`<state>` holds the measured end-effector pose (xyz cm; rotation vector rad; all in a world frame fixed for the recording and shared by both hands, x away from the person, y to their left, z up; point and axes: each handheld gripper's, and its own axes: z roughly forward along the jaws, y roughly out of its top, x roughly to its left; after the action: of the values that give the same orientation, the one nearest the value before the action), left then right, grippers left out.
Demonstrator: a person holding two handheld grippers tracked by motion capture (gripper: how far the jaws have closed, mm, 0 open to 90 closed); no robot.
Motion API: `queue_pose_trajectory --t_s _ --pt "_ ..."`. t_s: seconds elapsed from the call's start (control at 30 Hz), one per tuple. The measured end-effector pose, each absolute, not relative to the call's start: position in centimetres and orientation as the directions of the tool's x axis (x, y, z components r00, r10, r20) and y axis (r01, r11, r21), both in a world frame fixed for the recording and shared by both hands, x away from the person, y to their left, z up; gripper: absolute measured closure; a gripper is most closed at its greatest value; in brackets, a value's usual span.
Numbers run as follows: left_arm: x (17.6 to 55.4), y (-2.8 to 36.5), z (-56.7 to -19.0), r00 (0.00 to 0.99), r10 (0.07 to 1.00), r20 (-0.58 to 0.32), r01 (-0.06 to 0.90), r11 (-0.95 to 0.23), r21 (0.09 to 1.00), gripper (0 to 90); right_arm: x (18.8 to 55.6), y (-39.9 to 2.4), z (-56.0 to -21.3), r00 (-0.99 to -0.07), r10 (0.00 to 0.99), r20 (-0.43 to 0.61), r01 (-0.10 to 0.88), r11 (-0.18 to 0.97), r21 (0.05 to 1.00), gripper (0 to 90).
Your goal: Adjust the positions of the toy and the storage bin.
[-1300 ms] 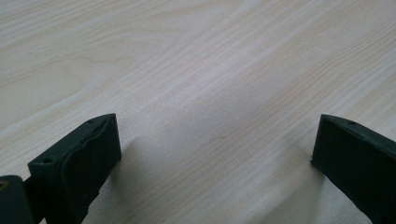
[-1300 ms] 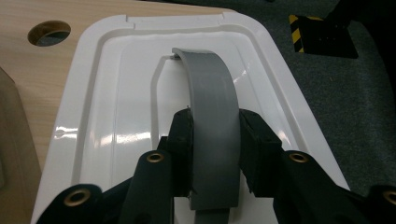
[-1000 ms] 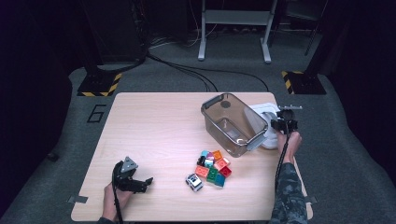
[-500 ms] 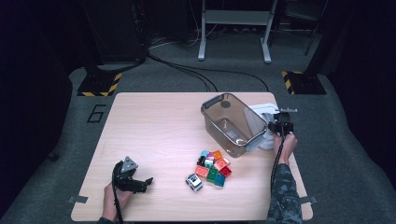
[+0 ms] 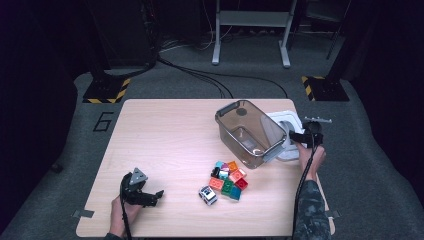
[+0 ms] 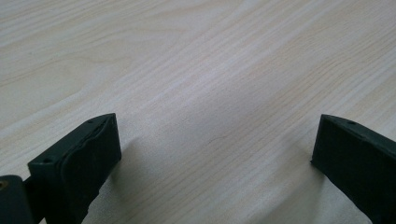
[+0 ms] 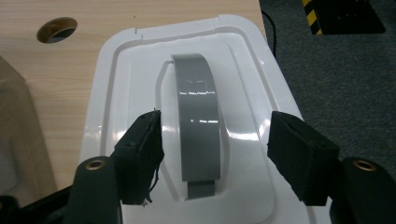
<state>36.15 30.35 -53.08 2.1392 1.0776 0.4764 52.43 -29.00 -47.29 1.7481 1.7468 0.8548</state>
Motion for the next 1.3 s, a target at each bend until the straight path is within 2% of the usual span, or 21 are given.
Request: queue_pose_trajectory --t_s 0.4,0.63,0.83,1.3 --pt "36.1 30.4 -53.1 0.589 0.808 0.018 0.557 -0.422 0.716 0.9 47.6 -29.6 -47.8 -0.105 0.99 0.093 0.708 0.008 0.706 15.6" --pt "36.1 30.4 -53.1 0.589 0.808 0.018 0.557 -0.422 0.716 0.9 44.9 -29.2 -48.7 -0.149 0.984 0.099 0.715 0.038 0.698 12.9" --pt "36.1 30.3 -53.1 0.588 0.808 0.017 0.556 -0.421 0.717 0.9 41.9 -27.4 -49.4 -0.218 0.97 0.105 0.713 0.084 0.696 8.4" --pt "36.1 30.4 -53.1 0.59 0.807 0.019 0.556 -0.423 0.716 0.9 38.5 -22.8 -49.7 -0.348 0.934 0.086 0.685 0.19 0.703 2.2"
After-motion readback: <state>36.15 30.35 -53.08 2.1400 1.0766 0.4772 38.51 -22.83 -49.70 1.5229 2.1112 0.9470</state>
